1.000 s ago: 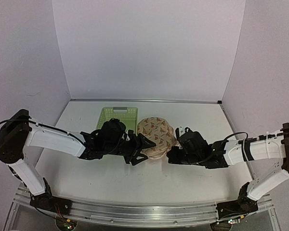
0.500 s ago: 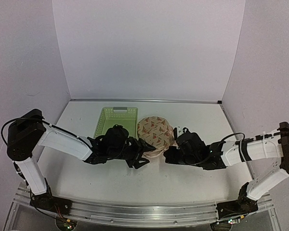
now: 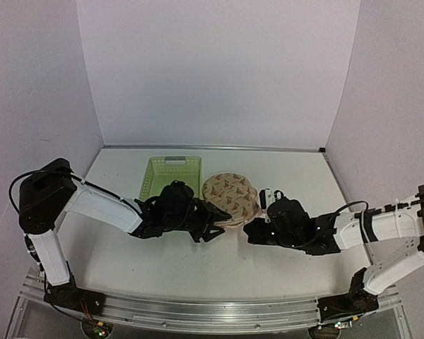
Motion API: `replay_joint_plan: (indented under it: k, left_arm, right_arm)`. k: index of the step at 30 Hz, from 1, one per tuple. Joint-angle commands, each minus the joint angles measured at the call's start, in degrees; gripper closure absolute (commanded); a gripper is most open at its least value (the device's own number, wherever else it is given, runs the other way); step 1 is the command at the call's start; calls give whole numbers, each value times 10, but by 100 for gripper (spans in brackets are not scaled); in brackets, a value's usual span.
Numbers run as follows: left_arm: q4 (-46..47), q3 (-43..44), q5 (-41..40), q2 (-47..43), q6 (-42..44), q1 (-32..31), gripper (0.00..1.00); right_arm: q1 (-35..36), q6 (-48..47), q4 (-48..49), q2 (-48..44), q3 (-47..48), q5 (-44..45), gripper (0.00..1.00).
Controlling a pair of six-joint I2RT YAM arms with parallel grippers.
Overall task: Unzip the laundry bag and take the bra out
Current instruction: Hold the laundry bag at the center of the board, then unzip the zipper of the laundry bag.
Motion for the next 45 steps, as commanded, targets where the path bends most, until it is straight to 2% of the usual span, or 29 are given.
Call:
replay_joint_plan:
  k: [1,4,8,18,30,45]
  left_arm:
    - [25,22,-14,-10,2,8,55]
    - [24,23,-14,-13,9,7,60]
    - [24,20,-14,-20,13,7,73]
    - [18,-16,-20,-73,33,8,100]
    - [-33,-83,-9,-185,88,29,100]
    - [-101,-126,90,-272,171,74,100]
  right_arm:
    - [15,-14,57,-40,-27,-6,100]
    - [31,-24,70,-61,-46,-8,100]
    - [51,-44,92,-85,-65,-12,100]
    - [68,-85,99,-85,-53,-39,100]
    - [69,-121,50,-63,-26,-80,100]
    - [68,-211,-7,20,40,-93,100]
